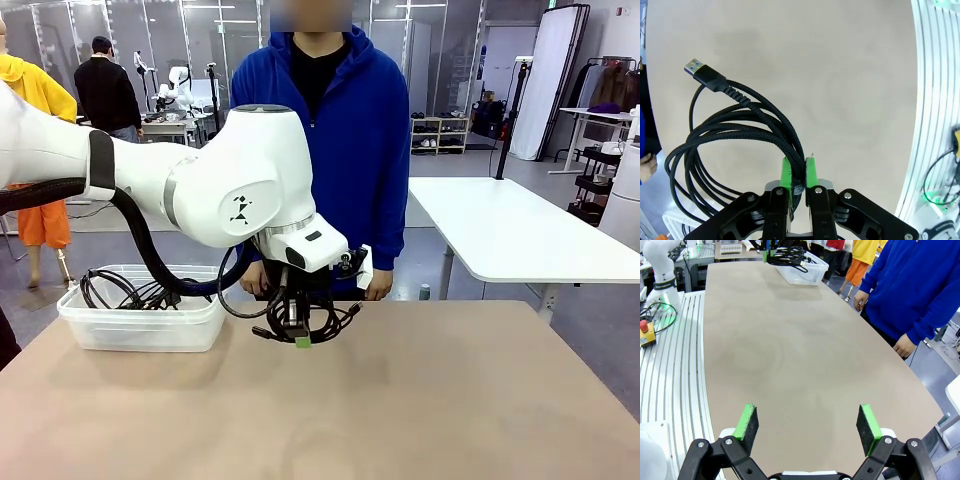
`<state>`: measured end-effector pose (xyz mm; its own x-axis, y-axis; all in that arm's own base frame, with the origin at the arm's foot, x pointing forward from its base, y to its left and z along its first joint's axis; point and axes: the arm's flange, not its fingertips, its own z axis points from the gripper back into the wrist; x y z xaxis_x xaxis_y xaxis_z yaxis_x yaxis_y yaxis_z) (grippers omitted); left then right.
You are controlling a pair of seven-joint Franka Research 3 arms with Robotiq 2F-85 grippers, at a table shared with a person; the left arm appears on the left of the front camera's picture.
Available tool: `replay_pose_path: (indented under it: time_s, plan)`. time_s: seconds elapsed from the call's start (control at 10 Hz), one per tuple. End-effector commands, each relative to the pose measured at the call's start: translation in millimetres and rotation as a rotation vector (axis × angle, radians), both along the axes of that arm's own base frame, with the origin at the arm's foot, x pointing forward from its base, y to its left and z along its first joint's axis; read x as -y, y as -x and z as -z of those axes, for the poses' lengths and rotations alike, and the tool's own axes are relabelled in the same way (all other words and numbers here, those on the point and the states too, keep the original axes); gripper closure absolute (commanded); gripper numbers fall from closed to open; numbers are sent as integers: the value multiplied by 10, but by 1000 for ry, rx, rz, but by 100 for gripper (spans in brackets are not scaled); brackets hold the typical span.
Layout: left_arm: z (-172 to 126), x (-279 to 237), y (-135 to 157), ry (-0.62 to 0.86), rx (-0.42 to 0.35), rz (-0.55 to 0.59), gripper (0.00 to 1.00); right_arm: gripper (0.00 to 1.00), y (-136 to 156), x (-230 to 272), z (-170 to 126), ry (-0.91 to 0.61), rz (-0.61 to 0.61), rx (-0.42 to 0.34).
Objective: Organize and store the cables.
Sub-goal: Place the USB Extension Cable into the Organizing box.
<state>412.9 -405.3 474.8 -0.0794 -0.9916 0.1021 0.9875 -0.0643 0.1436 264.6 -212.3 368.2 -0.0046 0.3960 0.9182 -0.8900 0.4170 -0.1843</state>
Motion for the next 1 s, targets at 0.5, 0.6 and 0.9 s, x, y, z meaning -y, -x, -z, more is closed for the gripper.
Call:
replay_pose_path:
  time_s: [0.5, 0.6, 0.9]
  plan:
    - [-276, -1000, -501, 25, 16, 119, 87, 0, -24, -3, -38, -19, 11, -4]
    - [-335, -1405, -654, 42, 51, 204, 87, 0, -24, -3, -38, -19, 11, -4]
    - [-537, -2206, -1004, -17, 117, 224, 87, 0, -24, -3, -38, -19, 11, -4]
